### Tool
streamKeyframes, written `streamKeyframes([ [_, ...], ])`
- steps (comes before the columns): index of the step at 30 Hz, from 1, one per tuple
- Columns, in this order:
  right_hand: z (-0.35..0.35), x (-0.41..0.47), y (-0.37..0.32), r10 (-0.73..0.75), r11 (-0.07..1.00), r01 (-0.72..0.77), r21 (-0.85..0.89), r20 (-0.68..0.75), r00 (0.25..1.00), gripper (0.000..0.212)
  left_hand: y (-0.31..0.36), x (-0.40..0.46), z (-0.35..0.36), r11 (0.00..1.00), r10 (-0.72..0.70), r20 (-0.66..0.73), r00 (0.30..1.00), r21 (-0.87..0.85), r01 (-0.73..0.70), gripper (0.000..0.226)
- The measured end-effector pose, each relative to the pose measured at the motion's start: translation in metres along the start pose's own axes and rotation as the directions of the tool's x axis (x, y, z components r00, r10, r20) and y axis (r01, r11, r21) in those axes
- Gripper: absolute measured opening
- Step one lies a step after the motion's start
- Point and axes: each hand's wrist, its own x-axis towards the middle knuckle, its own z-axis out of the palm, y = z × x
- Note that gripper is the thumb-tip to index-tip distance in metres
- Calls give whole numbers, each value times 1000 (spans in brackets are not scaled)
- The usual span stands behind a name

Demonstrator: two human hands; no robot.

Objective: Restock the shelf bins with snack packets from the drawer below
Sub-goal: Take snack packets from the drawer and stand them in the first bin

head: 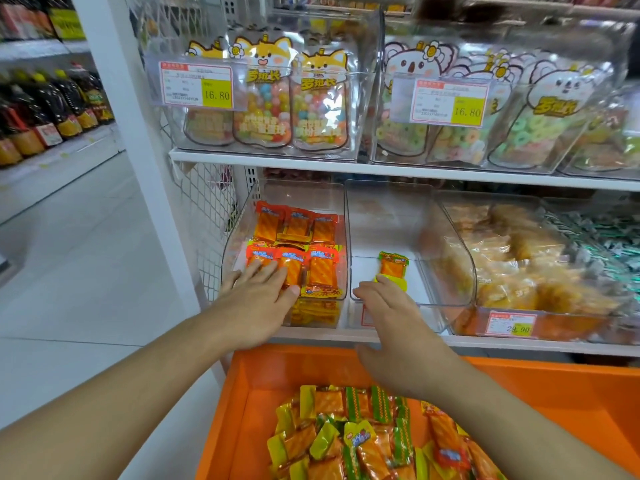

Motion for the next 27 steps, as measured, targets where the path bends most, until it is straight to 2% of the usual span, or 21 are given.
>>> streamKeyframes([
  [4,-4,-11,0,-27,999,28,21,-47,999,79,17,-27,5,995,38,-116,993,-93,-49,67],
  [7,-9,-30,-1,-83,995,88,48,-99,992,73,37,-58,17,964,82,-223,971,-227,-134,67],
  [11,-13,-65,7,-38,991,50,127,-91,995,65,60,-103,50,910,83,-311,947,-363,-199,67],
  [14,-5,-91,30,64,988,-56,141,-57,996,59,73,-125,89,899,110,-228,967,-392,-195,65],
  [17,12,-113,69,249,963,-251,95,33,968,56,79,-132,136,906,145,-69,987,-392,-161,61],
  [21,49,-132,124,469,879,-477,-4,191,863,52,75,-126,195,923,111,104,988,-380,-64,61],
  [27,125,-127,181,610,779,-625,-45,282,740,60,81,-108,247,924,99,261,960,-383,8,63],
])
